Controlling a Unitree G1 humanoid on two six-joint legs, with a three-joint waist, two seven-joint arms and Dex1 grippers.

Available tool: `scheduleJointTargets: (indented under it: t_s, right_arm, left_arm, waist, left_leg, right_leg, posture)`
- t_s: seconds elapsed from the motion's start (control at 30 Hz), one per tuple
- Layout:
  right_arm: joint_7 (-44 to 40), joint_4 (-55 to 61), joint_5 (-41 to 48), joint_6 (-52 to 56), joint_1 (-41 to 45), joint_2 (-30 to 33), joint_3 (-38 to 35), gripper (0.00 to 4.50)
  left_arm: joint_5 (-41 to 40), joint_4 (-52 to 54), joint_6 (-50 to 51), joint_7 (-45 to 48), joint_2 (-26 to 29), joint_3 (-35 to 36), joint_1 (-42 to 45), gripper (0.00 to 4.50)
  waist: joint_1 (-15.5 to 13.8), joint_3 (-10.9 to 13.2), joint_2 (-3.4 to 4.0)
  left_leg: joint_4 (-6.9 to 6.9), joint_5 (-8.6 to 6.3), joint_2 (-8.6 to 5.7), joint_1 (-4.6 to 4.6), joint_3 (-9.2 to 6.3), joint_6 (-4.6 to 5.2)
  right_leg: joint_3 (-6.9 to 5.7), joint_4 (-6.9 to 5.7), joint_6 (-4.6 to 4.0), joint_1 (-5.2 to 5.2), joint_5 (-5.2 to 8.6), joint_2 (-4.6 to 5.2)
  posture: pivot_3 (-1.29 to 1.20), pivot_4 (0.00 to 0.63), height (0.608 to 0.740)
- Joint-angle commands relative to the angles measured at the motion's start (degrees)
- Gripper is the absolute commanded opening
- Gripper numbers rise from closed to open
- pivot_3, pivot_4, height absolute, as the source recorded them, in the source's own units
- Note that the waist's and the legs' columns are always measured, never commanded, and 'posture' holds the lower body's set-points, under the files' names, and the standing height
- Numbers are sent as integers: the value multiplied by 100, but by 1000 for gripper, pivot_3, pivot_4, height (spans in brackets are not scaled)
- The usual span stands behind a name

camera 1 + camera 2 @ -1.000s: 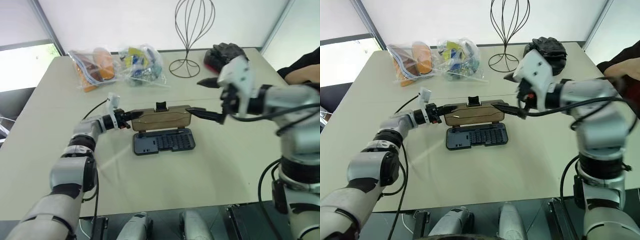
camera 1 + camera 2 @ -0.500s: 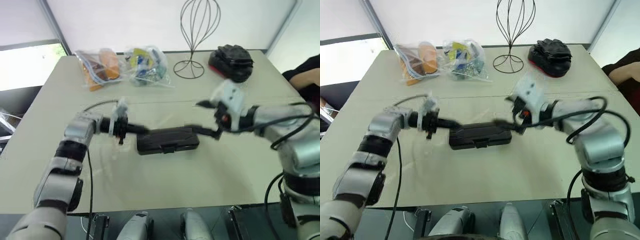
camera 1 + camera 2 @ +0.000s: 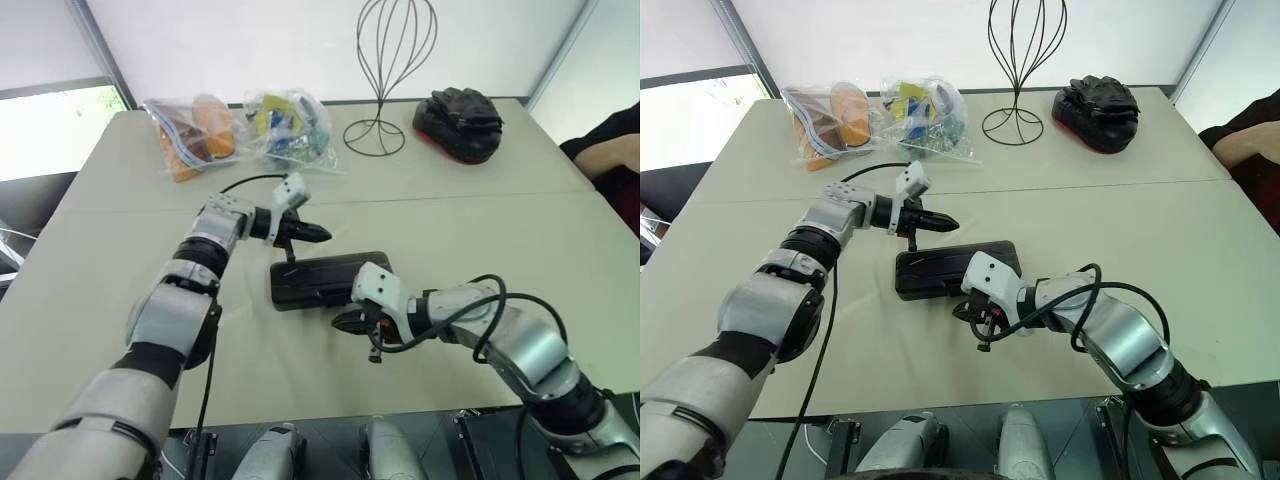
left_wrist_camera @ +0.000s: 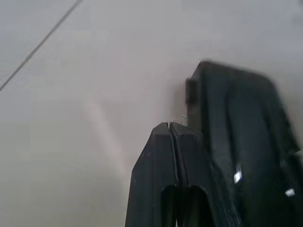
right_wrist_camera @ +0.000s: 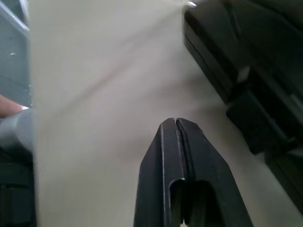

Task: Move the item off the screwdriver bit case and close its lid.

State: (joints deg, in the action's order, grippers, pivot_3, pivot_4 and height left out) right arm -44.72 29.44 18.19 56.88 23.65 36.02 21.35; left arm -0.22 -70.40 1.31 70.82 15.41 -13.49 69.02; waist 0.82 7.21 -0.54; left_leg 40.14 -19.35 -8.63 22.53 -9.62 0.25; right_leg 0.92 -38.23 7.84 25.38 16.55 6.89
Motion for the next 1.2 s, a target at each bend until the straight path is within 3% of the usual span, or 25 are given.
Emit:
scheduleJointTargets:
  t_s: [0.03,0.37,0.77,1.2]
  right_arm:
    - [201,-316,-337,-435,120,-93,187,21]
    - [581,-1630,-1197,-1280,561,-443,462,21]
    - [705,-2179,-1430,-1236,780,-676,518,21]
    - [172,-2858,-1631,-1522,1311,-730,1134,21]
  left_arm:
    - [701,-360,-647,-246,-60,-339,311,0]
    - [1969,-647,-1546,308,-356,-1137,284,0]
    - [2239,-564,-2216,968,-559,-1149,-298,0]
    - [2636,-499,-2973,368,-777,-1221,-599,0]
  waist:
    - [-2,0,0]
    - [37,-8,-11]
    - [37,-69,-35]
    - [22,-231,-55]
  left_leg:
    - [-1,0,0,0,0,0]
    - [1,0,2,-9,1,0]
    - [-25,0,13,-110,2,-1]
    - [-50,-2,17,-175,-1,1]
  right_leg:
    - [0,0,0,0,0,0]
    - [-4,-2,0,-6,0,-6]
    - [-1,7,1,-94,0,-14]
    - [3,19,0,-152,1,-17]
  posture:
    - [0,150,740]
    - [0,150,740]
    - [0,150,740]
    - [0,150,740]
